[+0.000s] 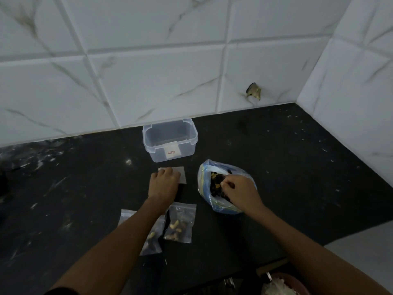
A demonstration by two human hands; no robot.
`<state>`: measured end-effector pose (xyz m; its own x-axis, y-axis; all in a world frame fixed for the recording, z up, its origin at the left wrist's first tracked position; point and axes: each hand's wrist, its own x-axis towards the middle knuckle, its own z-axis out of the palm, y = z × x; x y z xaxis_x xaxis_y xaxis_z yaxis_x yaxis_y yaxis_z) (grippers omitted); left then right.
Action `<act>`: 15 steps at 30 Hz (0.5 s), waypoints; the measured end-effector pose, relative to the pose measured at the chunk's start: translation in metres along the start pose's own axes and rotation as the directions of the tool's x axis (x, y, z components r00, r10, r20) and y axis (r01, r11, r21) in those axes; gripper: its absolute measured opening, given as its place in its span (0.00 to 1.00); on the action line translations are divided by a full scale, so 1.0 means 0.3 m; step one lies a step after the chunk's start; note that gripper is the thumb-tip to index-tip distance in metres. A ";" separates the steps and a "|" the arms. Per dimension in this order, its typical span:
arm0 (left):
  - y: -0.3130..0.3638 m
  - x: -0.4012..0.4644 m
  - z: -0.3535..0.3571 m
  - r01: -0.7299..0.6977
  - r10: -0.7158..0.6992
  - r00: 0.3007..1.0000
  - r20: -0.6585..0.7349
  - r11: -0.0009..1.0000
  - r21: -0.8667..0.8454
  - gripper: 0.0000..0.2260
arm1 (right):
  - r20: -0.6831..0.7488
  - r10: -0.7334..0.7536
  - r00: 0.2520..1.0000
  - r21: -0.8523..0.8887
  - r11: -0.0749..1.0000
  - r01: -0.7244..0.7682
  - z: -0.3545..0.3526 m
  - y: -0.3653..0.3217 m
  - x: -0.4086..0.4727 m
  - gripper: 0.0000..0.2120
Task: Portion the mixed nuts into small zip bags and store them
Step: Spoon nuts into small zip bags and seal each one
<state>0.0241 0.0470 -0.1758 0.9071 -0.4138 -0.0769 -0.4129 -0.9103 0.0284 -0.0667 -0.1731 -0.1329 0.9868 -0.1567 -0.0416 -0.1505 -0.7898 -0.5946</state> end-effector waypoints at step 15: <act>0.095 -0.139 -0.167 0.087 -0.437 0.880 0.185 -0.235 -0.968 0.05 | 0.509 0.240 0.827 0.517 0.683 -0.517 0.021 -0.206 0.001 0.17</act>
<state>-0.0215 0.0379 -0.1219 0.9637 0.0350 -0.2648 0.2552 0.1723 0.9514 -0.0568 -0.1208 -0.1012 0.8102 -0.0172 -0.5858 -0.5813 -0.1516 -0.7995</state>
